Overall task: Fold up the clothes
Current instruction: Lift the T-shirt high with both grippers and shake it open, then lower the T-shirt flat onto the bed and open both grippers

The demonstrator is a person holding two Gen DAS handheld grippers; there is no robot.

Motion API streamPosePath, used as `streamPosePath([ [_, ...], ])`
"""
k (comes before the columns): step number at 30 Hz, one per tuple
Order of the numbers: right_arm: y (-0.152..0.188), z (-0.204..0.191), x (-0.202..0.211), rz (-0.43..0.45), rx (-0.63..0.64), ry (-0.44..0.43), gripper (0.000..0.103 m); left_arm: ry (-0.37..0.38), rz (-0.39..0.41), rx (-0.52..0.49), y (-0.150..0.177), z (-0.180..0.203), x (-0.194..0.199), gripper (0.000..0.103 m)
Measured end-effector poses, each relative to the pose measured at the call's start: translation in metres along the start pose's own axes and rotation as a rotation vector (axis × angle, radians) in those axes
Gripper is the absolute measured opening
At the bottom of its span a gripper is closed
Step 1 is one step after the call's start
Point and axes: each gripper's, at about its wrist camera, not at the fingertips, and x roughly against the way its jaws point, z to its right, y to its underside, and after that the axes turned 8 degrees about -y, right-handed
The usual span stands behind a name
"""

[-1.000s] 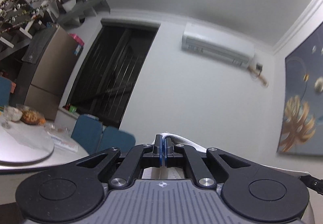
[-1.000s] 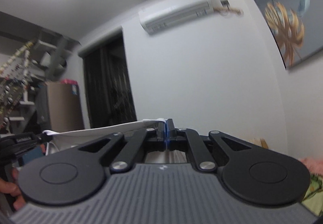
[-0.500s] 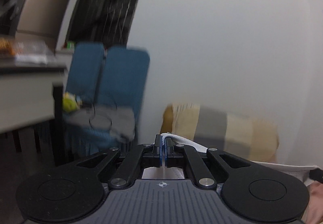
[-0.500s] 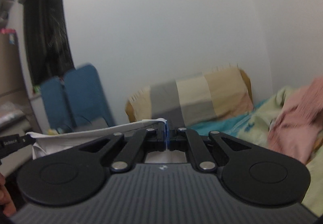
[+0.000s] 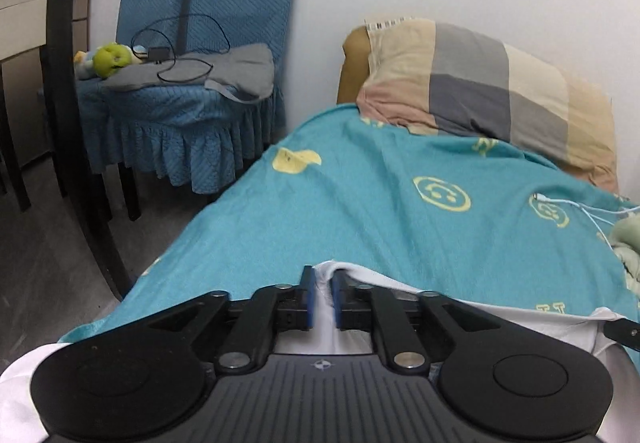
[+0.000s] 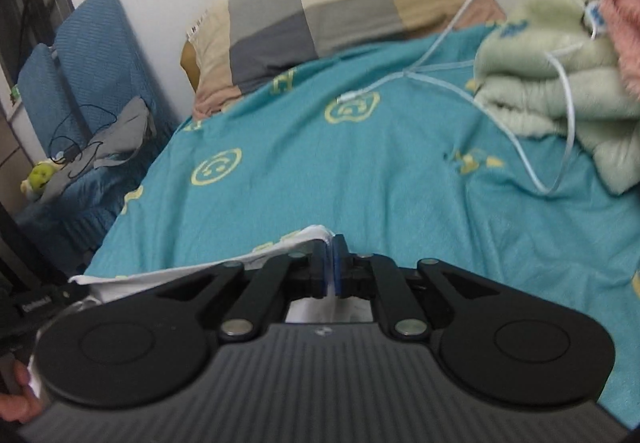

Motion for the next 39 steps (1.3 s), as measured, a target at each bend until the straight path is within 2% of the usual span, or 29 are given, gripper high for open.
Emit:
streamPosePath([
  [1,-0.003,-0.001,0.000,-0.024,-0.002,-0.002,0.021,0.005,-0.005,0.000,-0.004,-0.001,0.004,0.038],
  [2,-0.006,-0.001,0.000,-0.049,0.001,-0.013,0.039,0.013,-0.013,-0.005,-0.007,-0.003,0.007,0.057],
  [3,-0.006,-0.004,0.006,-0.056,0.007,-0.022,0.048,0.026,-0.024,-0.014,-0.009,-0.005,0.013,0.069],
  [4,-0.007,-0.006,0.012,-0.063,0.014,-0.031,0.063,0.042,-0.037,-0.023,-0.010,-0.007,0.021,0.072],
  [5,-0.007,-0.009,0.018,-0.070,0.021,-0.041,0.069,0.058,-0.048,-0.031,-0.012,-0.011,0.029,0.075],
  [9,-0.003,-0.022,0.064,-0.089,0.035,-0.057,0.070,0.120,-0.058,-0.047,-0.008,-0.037,0.081,0.081],
  [12,0.011,-0.029,0.120,-0.072,0.006,-0.075,0.070,0.163,-0.065,-0.015,0.006,-0.072,0.144,0.082],
  [16,0.046,-0.040,0.205,-0.055,0.001,-0.080,0.070,0.189,-0.127,0.121,0.035,-0.140,0.217,0.082],
  [22,0.103,-0.056,0.329,-0.023,0.008,-0.065,0.071,0.109,-0.180,0.349,0.079,-0.231,0.283,0.082],
  [25,0.123,-0.058,0.373,-0.026,-0.054,-0.072,0.071,0.094,-0.219,0.467,0.090,-0.266,0.294,0.079],
  [27,0.134,-0.058,0.396,-0.014,-0.088,-0.107,0.071,0.097,-0.240,0.547,0.097,-0.287,0.296,0.077],
  [29,0.145,-0.054,0.407,-0.018,-0.113,-0.132,0.071,0.112,-0.270,0.631,0.104,-0.307,0.295,0.076],
  [31,0.154,-0.049,0.405,-0.033,-0.133,-0.139,0.071,0.151,-0.308,0.711,0.112,-0.318,0.282,0.073],
  [35,0.160,-0.037,0.381,-0.077,-0.181,-0.134,0.071,0.197,-0.341,0.809,0.134,-0.321,0.252,0.058],
  [39,0.166,-0.031,0.355,-0.124,-0.210,-0.141,0.071,0.186,-0.377,0.854,0.150,-0.312,0.217,0.041],
])
